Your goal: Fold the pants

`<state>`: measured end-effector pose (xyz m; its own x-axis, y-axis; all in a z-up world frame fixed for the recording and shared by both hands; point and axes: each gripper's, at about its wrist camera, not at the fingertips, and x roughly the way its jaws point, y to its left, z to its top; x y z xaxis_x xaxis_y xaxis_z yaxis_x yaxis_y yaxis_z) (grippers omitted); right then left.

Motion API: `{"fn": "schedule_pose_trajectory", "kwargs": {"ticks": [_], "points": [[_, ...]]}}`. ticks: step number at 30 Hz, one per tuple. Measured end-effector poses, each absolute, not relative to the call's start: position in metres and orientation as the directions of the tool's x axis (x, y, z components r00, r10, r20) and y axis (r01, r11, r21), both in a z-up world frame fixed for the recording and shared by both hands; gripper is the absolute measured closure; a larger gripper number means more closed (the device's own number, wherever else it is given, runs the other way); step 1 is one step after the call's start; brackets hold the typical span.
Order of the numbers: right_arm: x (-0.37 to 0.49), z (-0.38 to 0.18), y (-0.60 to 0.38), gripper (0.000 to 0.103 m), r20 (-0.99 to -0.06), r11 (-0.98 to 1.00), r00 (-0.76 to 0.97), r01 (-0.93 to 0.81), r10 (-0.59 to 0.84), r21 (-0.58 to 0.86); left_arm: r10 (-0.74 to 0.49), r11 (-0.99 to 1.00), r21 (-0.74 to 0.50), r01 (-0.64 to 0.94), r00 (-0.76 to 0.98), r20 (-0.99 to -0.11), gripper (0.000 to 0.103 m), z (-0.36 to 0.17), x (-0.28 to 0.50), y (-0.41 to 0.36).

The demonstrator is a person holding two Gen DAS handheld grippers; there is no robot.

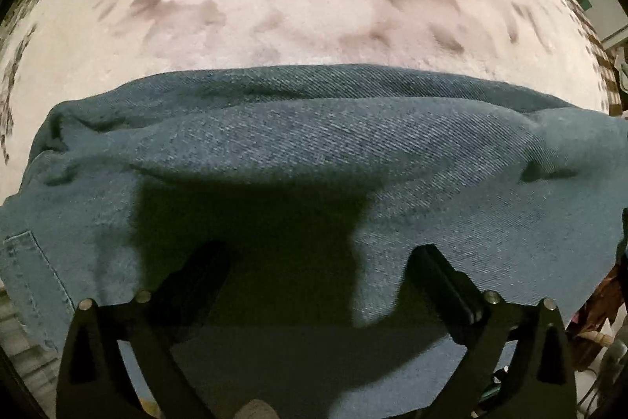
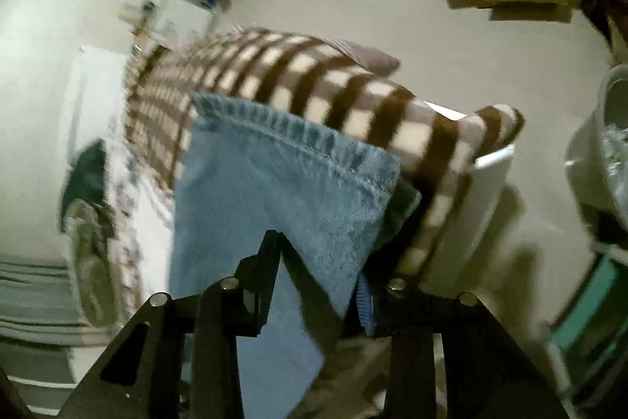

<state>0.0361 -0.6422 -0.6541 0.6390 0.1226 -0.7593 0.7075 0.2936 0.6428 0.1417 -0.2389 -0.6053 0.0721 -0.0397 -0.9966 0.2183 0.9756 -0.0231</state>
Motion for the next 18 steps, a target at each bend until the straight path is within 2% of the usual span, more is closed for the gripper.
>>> {"fn": "schedule_pose_trajectory", "kwargs": {"ticks": [6, 11, 15, 16, 17, 18], "points": [[0.042, -0.67, -0.656, 0.064, -0.657, 0.298, 0.741, 0.601, 0.14, 0.742, -0.045, 0.979, -0.03, 0.2, 0.072, -0.996, 0.0, -0.609, 0.153, -0.234], [0.061, -0.674, -0.66, 0.051, -0.584, 0.295, 0.792, 0.523, 0.177, 0.799, -0.035, 0.982, -0.021, 0.186, 0.071, -0.997, 0.0, -0.607, 0.193, -0.226], [0.084, -0.678, -0.66, 0.051, -0.556, 0.294, 0.807, 0.492, 0.198, 0.82, -0.036, 0.984, -0.02, 0.175, 0.089, -0.995, 0.0, -0.606, 0.203, -0.22], [0.089, -0.676, -0.66, 0.064, -0.574, 0.303, 0.795, 0.508, 0.194, 0.806, -0.035, 0.984, -0.02, 0.175, 0.085, -0.996, 0.0, -0.605, 0.204, -0.219], [0.093, -0.674, -0.659, 0.085, -0.586, 0.307, 0.786, 0.518, 0.196, 0.798, -0.034, 0.984, -0.019, 0.177, 0.079, -0.996, 0.0, -0.605, 0.215, -0.217], [0.097, -0.669, -0.658, 0.087, -0.602, 0.322, 0.775, 0.53, 0.191, 0.785, -0.035, 0.984, -0.022, 0.177, 0.071, -0.997, 0.0, -0.604, 0.217, -0.217]]}}
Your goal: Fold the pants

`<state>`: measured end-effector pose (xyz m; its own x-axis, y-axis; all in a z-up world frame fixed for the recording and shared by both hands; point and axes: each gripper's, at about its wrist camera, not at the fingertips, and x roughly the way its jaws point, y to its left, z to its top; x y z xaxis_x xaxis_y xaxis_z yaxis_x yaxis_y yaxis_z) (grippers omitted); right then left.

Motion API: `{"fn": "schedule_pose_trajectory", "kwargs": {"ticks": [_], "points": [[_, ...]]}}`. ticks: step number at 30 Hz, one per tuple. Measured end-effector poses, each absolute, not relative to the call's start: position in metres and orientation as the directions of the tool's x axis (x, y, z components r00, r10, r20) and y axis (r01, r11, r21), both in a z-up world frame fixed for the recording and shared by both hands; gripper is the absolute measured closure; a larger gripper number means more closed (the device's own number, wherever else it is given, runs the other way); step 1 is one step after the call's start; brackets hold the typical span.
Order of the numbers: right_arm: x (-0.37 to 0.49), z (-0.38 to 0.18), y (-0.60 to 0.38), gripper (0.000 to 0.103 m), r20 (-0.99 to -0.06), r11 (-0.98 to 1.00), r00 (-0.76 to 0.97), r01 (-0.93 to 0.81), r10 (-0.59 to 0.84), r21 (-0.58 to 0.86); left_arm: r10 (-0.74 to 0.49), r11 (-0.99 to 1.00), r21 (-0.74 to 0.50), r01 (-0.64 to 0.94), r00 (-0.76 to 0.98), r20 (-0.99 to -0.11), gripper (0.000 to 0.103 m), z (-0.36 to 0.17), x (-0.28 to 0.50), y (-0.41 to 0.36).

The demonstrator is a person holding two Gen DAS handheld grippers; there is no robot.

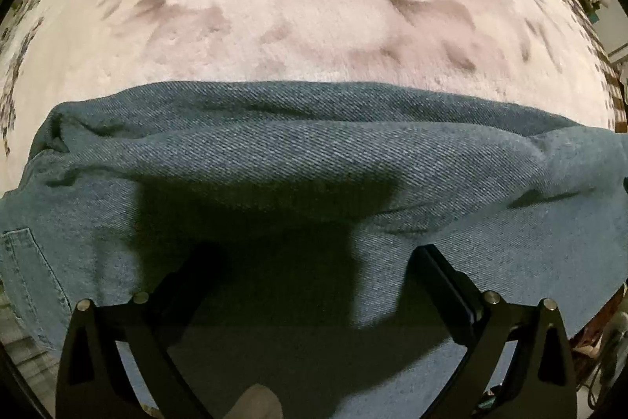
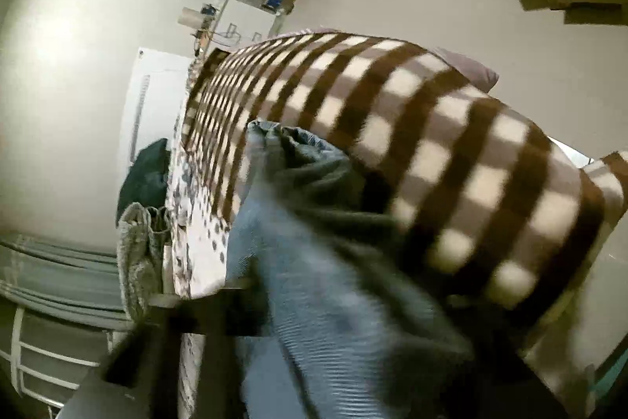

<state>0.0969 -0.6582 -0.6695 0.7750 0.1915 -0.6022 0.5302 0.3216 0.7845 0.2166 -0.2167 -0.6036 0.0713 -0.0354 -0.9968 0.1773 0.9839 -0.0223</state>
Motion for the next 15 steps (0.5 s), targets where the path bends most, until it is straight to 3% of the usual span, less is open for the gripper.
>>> {"fn": "schedule_pose_trajectory", "kwargs": {"ticks": [3, 15], "points": [[0.103, -0.638, -0.646, 0.09, -0.643, 0.401, 0.751, 0.548, 0.152, 0.735, -0.045, 0.987, -0.034, 0.159, 0.066, -0.997, 0.0, -0.589, 0.227, -0.218], [0.13, -0.476, -0.498, 0.093, -0.645, 0.673, 0.75, 0.4, 0.15, 0.622, -0.124, 0.989, -0.106, 0.101, 0.196, -0.973, 0.0, -0.489, 0.221, -0.153]]}}
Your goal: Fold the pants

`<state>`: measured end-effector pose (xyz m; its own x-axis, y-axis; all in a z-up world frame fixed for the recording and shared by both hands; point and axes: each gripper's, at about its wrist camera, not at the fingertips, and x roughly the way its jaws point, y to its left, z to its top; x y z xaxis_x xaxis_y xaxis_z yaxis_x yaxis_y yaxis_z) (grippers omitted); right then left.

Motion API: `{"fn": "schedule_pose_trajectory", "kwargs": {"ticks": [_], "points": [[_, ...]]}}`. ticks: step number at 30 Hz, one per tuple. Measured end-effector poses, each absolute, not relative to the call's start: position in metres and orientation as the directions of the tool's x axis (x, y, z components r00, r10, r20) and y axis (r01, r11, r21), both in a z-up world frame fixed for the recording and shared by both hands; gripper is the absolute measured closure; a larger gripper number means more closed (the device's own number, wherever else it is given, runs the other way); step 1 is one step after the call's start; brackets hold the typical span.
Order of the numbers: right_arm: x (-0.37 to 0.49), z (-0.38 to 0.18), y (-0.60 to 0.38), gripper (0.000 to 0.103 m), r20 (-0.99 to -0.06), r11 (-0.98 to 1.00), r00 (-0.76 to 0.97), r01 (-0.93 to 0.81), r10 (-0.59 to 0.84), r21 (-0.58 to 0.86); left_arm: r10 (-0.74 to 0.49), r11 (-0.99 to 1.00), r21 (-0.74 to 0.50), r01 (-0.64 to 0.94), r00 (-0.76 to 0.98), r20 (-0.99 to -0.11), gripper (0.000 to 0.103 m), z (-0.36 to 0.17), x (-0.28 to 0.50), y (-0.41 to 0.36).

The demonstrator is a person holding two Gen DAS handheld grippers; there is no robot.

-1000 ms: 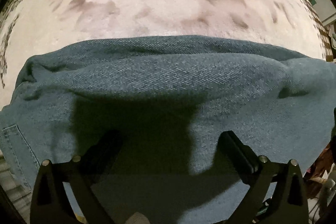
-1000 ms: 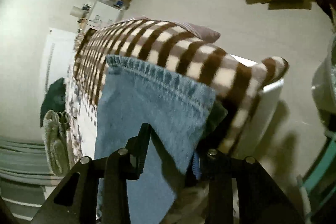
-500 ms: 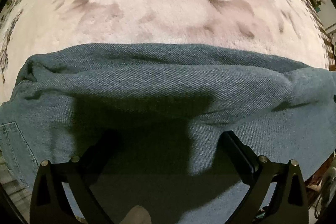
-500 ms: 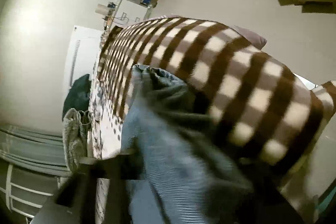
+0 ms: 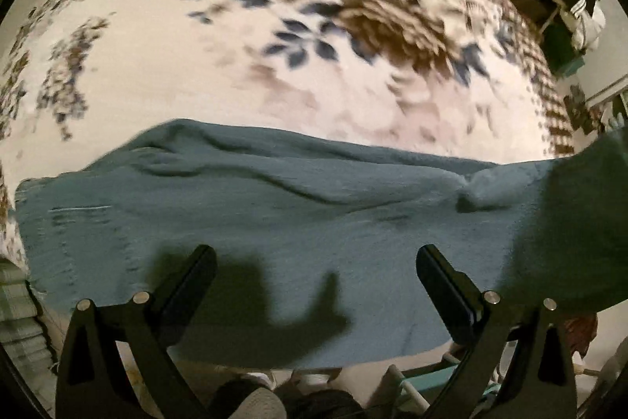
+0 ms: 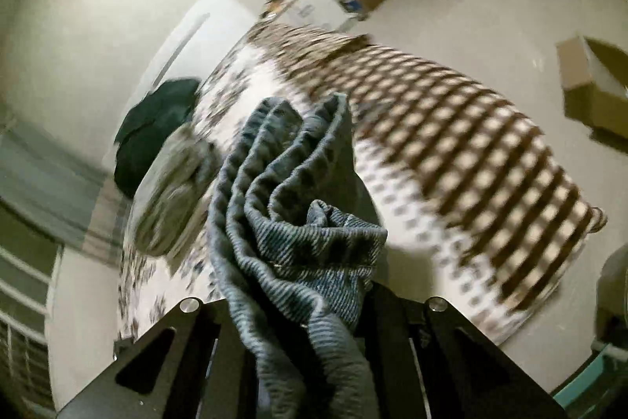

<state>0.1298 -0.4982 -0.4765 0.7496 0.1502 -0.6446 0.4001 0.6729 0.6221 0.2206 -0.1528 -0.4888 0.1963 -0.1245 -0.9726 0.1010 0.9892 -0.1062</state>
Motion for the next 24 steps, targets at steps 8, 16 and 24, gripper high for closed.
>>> {"fn": "schedule_pose_trajectory", "kwargs": {"ticks": [8, 16, 24], "points": [[0.163, -0.47, -0.34, 0.093, -0.677, 0.782, 0.685, 0.256, 0.269, 0.569, -0.102, 0.995, -0.103, 0.007, 0.254, -0.962, 0.0, -0.465, 0.201, -0.058], [0.187, -0.545, -0.188, 0.093, -0.78, 0.88, 0.532, 0.127, 0.33, 0.458, -0.02, 0.985, -0.058, -0.161, 0.226, -0.974, 0.0, -0.486, 0.19, 0.059], [0.2, -0.627, -0.088, 0.06, -0.92, 0.96, 0.334, 0.114, 0.207, 0.257, 0.036, 0.954, -0.014, -0.3, 0.161, -0.986, 0.0, -0.515, 0.158, 0.138]]}}
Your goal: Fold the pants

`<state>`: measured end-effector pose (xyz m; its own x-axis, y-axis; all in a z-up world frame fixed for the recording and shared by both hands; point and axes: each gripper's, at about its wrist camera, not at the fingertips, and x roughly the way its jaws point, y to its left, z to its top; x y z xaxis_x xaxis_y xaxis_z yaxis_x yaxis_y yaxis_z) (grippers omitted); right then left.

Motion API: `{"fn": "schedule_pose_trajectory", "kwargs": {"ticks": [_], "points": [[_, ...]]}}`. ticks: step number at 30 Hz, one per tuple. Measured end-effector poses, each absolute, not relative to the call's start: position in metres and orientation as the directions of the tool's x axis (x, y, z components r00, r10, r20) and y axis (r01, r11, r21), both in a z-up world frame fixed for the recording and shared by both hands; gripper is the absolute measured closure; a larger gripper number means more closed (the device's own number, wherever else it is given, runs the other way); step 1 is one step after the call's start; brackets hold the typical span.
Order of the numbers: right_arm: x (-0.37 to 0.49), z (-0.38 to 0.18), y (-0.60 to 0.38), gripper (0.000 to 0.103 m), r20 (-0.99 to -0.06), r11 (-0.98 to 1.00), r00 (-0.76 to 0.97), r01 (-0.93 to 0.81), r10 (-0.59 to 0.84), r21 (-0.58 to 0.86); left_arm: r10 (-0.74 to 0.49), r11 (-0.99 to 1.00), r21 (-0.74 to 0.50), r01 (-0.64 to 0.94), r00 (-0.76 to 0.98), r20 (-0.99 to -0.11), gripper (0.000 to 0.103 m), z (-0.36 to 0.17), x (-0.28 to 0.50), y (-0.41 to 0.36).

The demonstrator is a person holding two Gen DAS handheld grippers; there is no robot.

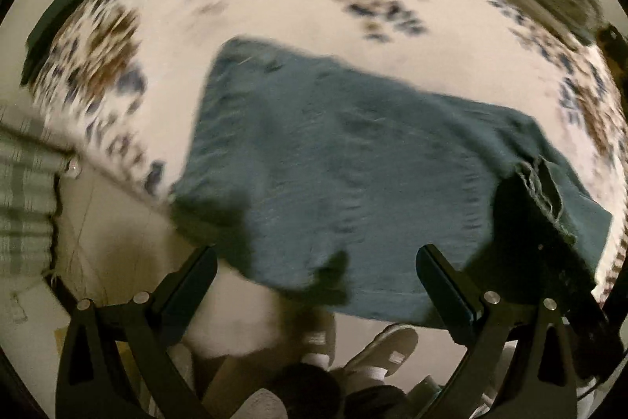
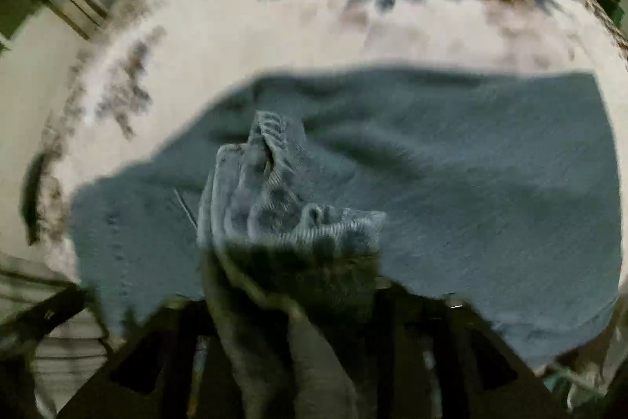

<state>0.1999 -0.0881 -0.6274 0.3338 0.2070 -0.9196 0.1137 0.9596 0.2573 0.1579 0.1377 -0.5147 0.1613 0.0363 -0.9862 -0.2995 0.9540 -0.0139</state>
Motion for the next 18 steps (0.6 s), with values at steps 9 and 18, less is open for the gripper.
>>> {"fn": "schedule_pose_trajectory", "kwargs": {"ticks": [9, 18], "points": [[0.19, -0.6, -0.11, 0.032, -0.772, 0.735, 0.312, 0.253, 0.553, 0.629, 0.06, 0.9, 0.011, -0.435, 0.098, -0.993, 0.0, -0.538, 0.128, 0.191], [0.228, -0.648, -0.083, 0.032, -0.816, 0.773, 0.105, 0.271, 0.569, 0.574, 0.002, 0.796, -0.089, -0.598, 0.151, -0.989, 0.0, -0.565, 0.123, 0.23]]}}
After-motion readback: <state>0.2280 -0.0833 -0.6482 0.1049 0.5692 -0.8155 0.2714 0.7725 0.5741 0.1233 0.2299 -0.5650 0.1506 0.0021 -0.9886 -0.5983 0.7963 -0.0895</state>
